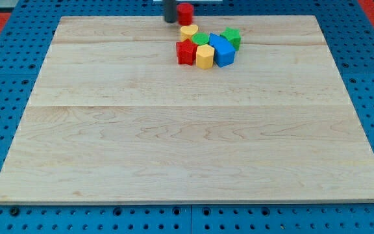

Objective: Push the green star slightly down

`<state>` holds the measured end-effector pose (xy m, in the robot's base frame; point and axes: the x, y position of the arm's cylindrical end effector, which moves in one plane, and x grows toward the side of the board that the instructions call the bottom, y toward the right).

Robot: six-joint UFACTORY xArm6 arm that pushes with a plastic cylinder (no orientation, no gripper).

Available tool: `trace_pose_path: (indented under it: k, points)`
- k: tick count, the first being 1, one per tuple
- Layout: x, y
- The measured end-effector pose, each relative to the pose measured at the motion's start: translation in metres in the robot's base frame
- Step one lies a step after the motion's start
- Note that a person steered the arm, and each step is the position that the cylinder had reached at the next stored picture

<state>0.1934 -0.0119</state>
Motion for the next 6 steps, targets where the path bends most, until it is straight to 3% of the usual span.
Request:
trace_pose_path:
  k: [1, 2, 4, 5, 6]
  points:
    - [0.036, 0.005]
    - [0.041, 0.09]
    - [0.0, 0.112]
    - [0.048, 0.117]
    - [0.059, 0.115]
